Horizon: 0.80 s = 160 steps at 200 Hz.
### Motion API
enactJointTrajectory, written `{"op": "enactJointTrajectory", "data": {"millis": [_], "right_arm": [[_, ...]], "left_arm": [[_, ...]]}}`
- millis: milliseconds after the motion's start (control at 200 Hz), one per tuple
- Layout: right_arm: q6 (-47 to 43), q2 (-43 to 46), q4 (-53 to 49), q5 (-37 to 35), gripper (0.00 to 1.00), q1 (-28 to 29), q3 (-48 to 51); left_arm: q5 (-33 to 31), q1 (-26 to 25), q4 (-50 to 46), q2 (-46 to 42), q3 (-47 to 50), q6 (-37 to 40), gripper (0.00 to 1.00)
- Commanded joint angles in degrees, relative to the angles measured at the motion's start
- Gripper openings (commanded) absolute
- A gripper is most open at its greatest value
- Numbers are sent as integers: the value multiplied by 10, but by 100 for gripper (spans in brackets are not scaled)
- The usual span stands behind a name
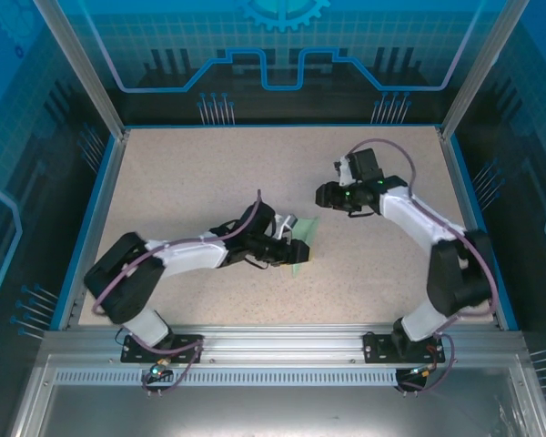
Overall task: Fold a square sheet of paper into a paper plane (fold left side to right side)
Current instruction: Fold the wing for the fifth time at the center of the table, then turn over the paper plane at the center of the table.
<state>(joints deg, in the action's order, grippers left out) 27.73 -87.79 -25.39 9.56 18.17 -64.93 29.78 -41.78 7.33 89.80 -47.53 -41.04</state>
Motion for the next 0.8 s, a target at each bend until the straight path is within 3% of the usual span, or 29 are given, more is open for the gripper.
{"op": "enactJointTrajectory", "data": {"millis": [0, 200, 315, 525, 685, 795], "right_arm": [[24, 48, -68, -96, 57, 43, 46], [104, 55, -49, -133, 63, 129, 101], [135, 26, -41, -164, 64, 156, 108], [147, -41, -1, -124, 60, 175, 97], [145, -72, -10, -131, 40, 180, 84], [134, -61, -10, -129, 12, 189, 80]], "left_arm": [[-67, 5, -54, -74, 4, 49, 64], [-214, 8, -118, -177, 35, 57, 71], [-232, 10, -130, -206, 51, 57, 72], [-247, 9, -141, -229, 67, 58, 73], [-268, 9, -161, -248, 68, 63, 73], [-289, 9, -180, -268, 67, 70, 74]]}}
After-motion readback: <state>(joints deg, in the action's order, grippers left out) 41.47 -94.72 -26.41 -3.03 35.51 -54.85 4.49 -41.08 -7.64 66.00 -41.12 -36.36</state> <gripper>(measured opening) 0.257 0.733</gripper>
